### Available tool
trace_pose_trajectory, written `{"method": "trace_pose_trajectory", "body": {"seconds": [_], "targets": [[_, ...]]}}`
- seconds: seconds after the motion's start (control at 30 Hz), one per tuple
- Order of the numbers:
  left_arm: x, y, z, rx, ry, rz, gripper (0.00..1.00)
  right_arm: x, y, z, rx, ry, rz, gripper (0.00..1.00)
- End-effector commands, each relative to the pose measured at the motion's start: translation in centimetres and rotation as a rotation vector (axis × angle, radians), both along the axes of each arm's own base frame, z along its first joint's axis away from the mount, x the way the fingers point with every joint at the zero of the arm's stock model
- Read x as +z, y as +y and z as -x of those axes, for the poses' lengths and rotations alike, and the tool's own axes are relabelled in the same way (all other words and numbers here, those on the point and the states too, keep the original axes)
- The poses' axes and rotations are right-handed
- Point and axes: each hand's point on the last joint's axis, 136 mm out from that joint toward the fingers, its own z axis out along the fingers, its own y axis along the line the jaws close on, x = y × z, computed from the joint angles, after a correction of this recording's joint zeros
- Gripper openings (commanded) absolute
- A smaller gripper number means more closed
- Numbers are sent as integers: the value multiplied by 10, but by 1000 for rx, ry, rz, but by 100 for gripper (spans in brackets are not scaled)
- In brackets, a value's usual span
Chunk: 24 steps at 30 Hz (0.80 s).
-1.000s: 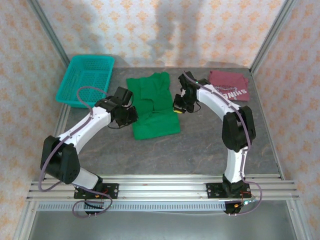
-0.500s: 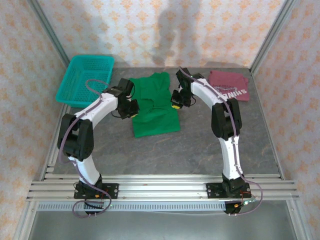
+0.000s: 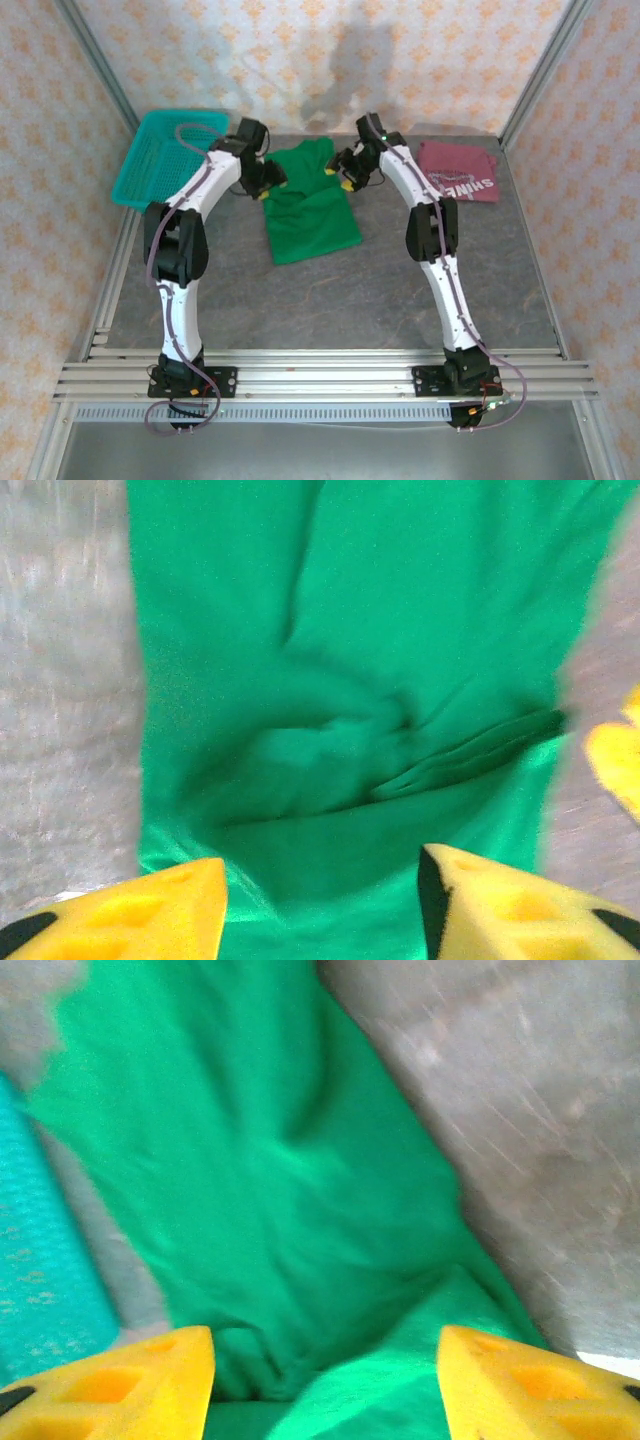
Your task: Fold and stack the t-shirts
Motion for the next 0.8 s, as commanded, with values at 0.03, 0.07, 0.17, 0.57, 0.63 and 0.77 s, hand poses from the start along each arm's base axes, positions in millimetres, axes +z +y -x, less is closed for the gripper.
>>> {"method": "trace_pose_trajectory", "body": {"seconds": [0.03, 0.07, 0.17, 0.57, 0.63, 0.77], "targets": [[147, 15, 5, 112, -302, 72, 68, 161, -14, 3, -16, -303, -154, 69], [168, 20, 11, 137, -361, 81, 75, 172, -20, 14, -12, -325, -145, 70], [187, 23, 35, 129, -412, 102, 81, 164, -35, 50, -3, -312, -94, 73], [11, -5, 177, 2, -30, 151, 80, 18, -65, 180, 85, -44, 10, 76], [-7, -13, 185, 14, -10, 203, 79, 2, -64, 188, 96, -13, 8, 75], [-40, -19, 193, 49, 39, 247, 75, -25, -56, 193, 92, 35, -29, 72]]}}
